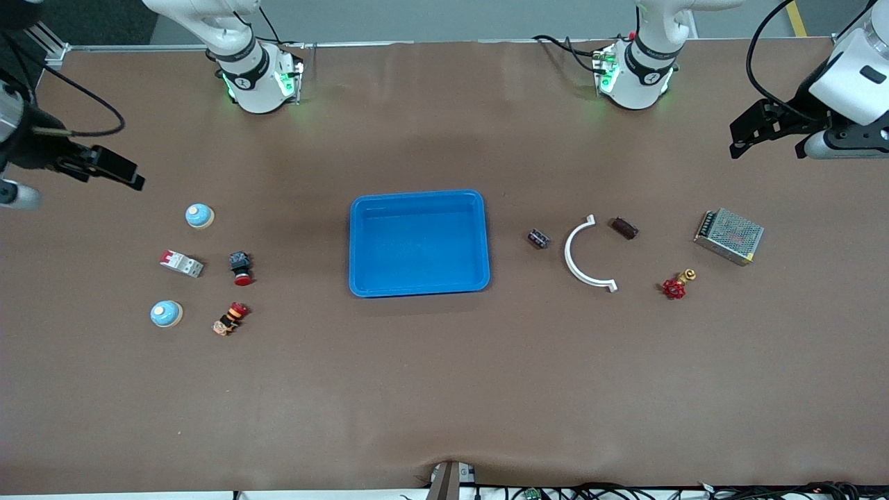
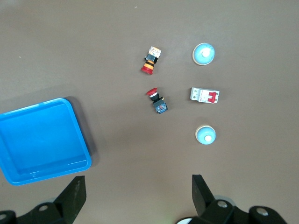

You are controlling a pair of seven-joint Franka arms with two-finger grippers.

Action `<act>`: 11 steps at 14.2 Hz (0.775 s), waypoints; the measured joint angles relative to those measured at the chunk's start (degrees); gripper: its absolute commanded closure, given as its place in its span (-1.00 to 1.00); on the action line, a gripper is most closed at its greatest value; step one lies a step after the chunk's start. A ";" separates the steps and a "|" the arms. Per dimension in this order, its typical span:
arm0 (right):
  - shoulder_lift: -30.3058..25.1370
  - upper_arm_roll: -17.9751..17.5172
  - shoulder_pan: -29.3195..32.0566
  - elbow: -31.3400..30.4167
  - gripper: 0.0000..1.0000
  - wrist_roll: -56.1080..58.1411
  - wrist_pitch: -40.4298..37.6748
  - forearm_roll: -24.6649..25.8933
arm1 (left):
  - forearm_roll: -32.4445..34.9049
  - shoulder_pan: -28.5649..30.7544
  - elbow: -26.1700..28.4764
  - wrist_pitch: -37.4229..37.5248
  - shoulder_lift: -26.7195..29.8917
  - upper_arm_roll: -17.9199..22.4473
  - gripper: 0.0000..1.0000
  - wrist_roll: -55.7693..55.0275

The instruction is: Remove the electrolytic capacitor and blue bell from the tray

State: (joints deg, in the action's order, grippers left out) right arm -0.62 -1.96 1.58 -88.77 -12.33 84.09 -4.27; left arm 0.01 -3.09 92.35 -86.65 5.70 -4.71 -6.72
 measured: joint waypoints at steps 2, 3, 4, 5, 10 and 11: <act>0.00 0.21 -0.12 1.71 -1.00 0.01 -0.62 0.00 | 0.00 0.00 0.00 0.00 0.20 0.00 -1.00 0.00; 0.01 0.21 -0.17 2.32 -1.00 0.11 -0.66 0.00 | 0.00 -0.02 0.00 0.01 0.31 -0.01 -1.00 0.00; 0.01 0.22 -0.19 2.83 -1.00 0.47 -0.66 0.00 | 0.00 -0.06 0.00 0.01 0.39 -0.05 -1.00 0.00; 0.00 0.29 -0.20 3.35 -1.00 1.13 -0.66 0.03 | 0.00 -0.10 0.00 0.01 0.46 -0.12 -1.00 0.00; 0.04 2.69 -0.19 4.65 -1.00 4.82 -0.86 0.22 | 0.00 -0.16 0.00 0.01 0.63 -0.34 -1.00 0.00; 0.12 2.80 -0.19 5.34 -1.00 4.87 -0.85 0.25 | 0.00 -0.14 -0.01 0.01 0.63 -0.34 -1.00 0.00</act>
State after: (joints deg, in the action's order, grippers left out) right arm -0.50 0.85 1.39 -83.43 -7.46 83.24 -4.02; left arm 0.01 -3.23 92.33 -86.65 6.33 -5.04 -6.71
